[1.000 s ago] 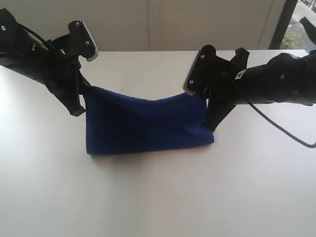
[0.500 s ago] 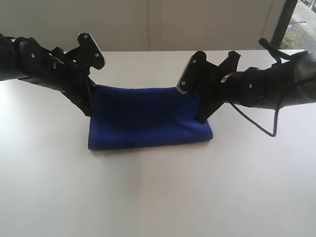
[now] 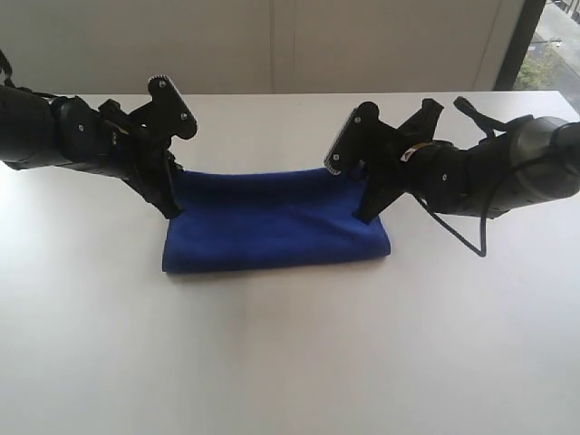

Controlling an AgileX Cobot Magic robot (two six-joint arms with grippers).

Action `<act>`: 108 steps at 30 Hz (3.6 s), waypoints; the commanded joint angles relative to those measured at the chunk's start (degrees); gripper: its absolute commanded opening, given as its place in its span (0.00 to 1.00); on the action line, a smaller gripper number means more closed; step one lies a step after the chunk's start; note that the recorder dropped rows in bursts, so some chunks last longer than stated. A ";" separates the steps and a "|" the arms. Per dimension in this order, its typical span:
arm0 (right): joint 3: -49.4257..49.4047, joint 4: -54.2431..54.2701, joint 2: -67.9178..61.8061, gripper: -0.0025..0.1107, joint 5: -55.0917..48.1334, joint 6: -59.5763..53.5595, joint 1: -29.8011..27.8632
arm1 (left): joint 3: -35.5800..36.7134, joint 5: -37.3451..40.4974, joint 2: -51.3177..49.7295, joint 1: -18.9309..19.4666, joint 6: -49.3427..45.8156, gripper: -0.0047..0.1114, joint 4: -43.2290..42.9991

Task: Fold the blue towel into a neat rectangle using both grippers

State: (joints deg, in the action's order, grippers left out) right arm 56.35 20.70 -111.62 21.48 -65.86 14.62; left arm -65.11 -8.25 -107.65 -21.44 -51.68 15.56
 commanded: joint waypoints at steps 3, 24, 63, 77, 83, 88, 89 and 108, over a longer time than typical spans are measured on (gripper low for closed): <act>0.29 0.25 0.01 0.47 2.08 2.08 -0.37 | -0.31 -0.80 0.16 0.25 0.94 0.52 0.70; 12.70 26.06 6.93 0.02 -43.26 21.20 -9.83 | -11.25 31.66 2.98 8.97 23.51 0.04 13.97; 20.22 -9.01 -7.90 0.02 -55.49 58.46 -7.24 | -23.46 38.28 -17.04 9.35 27.49 0.04 13.86; 20.22 -9.21 -6.39 0.02 -56.12 61.21 -8.34 | -23.52 40.37 -15.30 10.64 32.47 0.04 8.56; 20.22 -9.21 -1.39 0.02 -59.97 61.58 -12.45 | -23.52 48.96 -10.20 15.71 35.49 0.04 7.93; 18.18 -9.10 1.92 0.02 -62.21 61.58 -13.27 | -19.87 51.72 -5.01 17.38 35.59 0.04 7.78; 17.29 -8.95 2.51 0.02 -61.76 61.58 -12.98 | -18.86 51.37 -4.21 17.38 35.59 0.04 7.78; 14.07 -5.89 2.07 0.02 -53.35 59.69 -7.21 | -6.26 43.56 3.22 13.20 17.00 0.04 29.95</act>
State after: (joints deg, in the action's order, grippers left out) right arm 68.91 13.58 -110.79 -32.75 -4.55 6.87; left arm -71.53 36.97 -106.05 -6.17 -32.68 42.14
